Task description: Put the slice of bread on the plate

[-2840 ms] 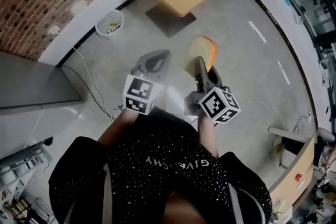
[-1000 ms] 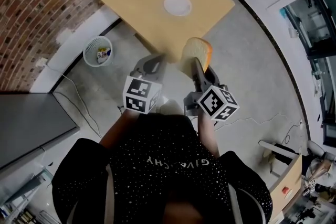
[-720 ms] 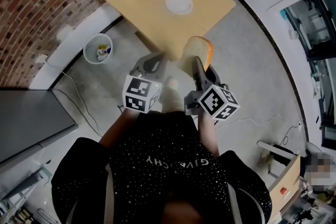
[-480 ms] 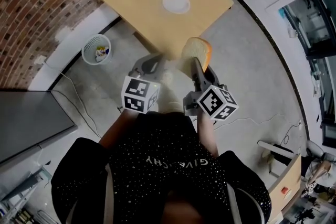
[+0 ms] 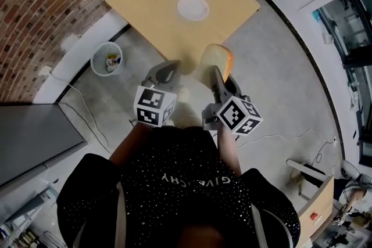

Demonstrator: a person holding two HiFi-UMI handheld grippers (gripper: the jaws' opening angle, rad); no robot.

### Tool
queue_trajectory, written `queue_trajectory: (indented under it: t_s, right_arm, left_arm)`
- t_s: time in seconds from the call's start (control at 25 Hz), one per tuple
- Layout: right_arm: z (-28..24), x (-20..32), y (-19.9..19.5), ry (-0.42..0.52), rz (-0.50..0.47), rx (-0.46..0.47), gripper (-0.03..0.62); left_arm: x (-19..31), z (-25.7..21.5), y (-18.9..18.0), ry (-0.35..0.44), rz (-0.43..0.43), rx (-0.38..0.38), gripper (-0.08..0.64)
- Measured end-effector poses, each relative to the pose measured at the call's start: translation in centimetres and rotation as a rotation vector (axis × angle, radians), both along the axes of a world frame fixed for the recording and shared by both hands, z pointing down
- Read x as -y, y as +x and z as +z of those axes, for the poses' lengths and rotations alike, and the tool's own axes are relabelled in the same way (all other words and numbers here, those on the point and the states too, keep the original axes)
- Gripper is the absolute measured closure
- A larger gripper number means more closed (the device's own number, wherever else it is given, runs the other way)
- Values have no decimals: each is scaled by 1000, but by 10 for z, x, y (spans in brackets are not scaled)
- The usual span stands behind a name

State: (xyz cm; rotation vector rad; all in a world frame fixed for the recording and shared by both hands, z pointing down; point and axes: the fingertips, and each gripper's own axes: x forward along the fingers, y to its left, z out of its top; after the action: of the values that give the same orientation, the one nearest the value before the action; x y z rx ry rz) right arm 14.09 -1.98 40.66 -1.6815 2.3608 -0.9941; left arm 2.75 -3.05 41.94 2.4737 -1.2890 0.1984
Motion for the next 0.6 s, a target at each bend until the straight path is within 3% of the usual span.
queue_trajectory:
  t_s: [0.6]
  right_arm:
    - [-6,115,24,9,-32,19,499]
  left_arm:
    - [113,-7,33,3,-1,5,551]
